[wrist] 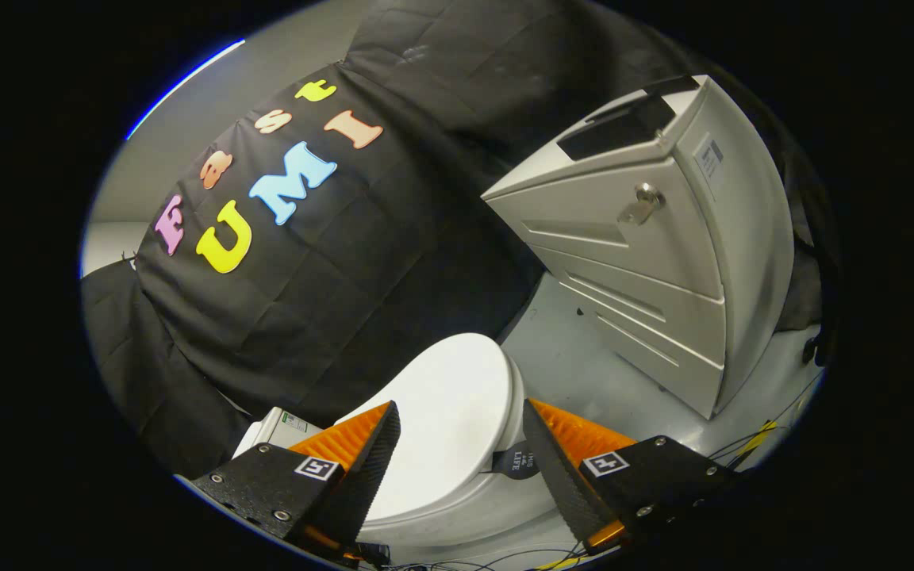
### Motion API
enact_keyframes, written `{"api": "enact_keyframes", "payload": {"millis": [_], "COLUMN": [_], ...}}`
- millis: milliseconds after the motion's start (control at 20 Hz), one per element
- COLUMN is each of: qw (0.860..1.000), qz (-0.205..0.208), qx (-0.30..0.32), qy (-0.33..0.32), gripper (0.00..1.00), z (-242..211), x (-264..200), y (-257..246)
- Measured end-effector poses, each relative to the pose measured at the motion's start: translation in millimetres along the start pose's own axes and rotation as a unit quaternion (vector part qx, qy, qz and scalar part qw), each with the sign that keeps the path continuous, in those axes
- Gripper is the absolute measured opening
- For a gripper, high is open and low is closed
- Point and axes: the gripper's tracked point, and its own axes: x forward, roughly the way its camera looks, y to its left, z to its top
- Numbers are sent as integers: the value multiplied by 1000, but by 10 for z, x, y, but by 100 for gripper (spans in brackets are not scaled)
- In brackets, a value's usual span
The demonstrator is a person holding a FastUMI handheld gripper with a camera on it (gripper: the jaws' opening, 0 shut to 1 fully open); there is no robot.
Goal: Open the toilet lid.
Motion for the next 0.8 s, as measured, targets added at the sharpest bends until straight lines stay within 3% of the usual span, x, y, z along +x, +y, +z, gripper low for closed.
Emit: {"api": "enact_keyframes", "payload": {"millis": [650, 800], "qw": [989, 983], "qz": [-42, -47], "qx": [129, 155], "qy": [66, 84], "gripper": [96, 90], "z": [-637, -790], "x": [190, 240], "y": [-586, -693]}}
